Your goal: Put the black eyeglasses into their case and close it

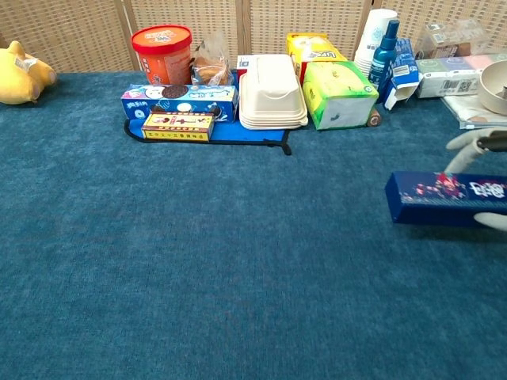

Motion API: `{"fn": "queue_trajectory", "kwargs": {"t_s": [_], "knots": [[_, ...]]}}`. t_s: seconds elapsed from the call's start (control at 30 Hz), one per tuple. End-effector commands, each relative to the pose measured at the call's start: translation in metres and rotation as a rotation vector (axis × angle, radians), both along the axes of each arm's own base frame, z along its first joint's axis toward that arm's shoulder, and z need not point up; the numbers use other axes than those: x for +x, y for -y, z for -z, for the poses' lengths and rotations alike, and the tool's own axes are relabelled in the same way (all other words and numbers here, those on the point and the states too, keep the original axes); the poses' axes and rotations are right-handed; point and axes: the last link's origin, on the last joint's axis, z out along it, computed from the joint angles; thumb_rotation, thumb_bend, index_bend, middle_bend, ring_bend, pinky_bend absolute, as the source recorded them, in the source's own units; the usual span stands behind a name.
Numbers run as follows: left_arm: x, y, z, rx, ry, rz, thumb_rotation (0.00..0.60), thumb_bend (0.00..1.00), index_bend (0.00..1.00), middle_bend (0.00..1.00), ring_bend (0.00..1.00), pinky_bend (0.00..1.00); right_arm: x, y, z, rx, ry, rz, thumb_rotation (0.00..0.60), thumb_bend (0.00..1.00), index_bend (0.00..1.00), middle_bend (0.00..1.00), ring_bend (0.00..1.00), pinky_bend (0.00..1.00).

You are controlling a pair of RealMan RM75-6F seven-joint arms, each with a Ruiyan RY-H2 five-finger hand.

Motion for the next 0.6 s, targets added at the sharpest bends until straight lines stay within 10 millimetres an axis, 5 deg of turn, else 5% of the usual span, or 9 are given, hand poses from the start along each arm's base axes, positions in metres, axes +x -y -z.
{"fn": "queue_trajectory", "kwargs": {"t_s": [0.03,0.4,0.6], "knots": [[0.0,-0.001,0.001,-0.002,0.001,-0.001,0.6,0.23,0.22,0.24,0.15,0.18,0.007,0.013,0.007,0.002,-0.013,-0.011,0.6,0.27,0.55,0.15,0.03,0.05],[-0.004,-0.003,0.0,-0.002,-0.002,-0.021,0.599,0.23,0.21,0.24,0.15,0.18,0.026,0.04,0.031,0.039,-0.023,-0.01,0.6,0.25,0.52,0.15,0.02,0.05],[-0.007,-0.004,0.002,-0.008,-0.002,-0.028,0.599,0.23,0.21,0.24,0.15,0.18,0.027,0.043,0.038,0.054,-0.034,-0.004,0.6,0.26,0.33,0.12,0.0,0.05]]}}
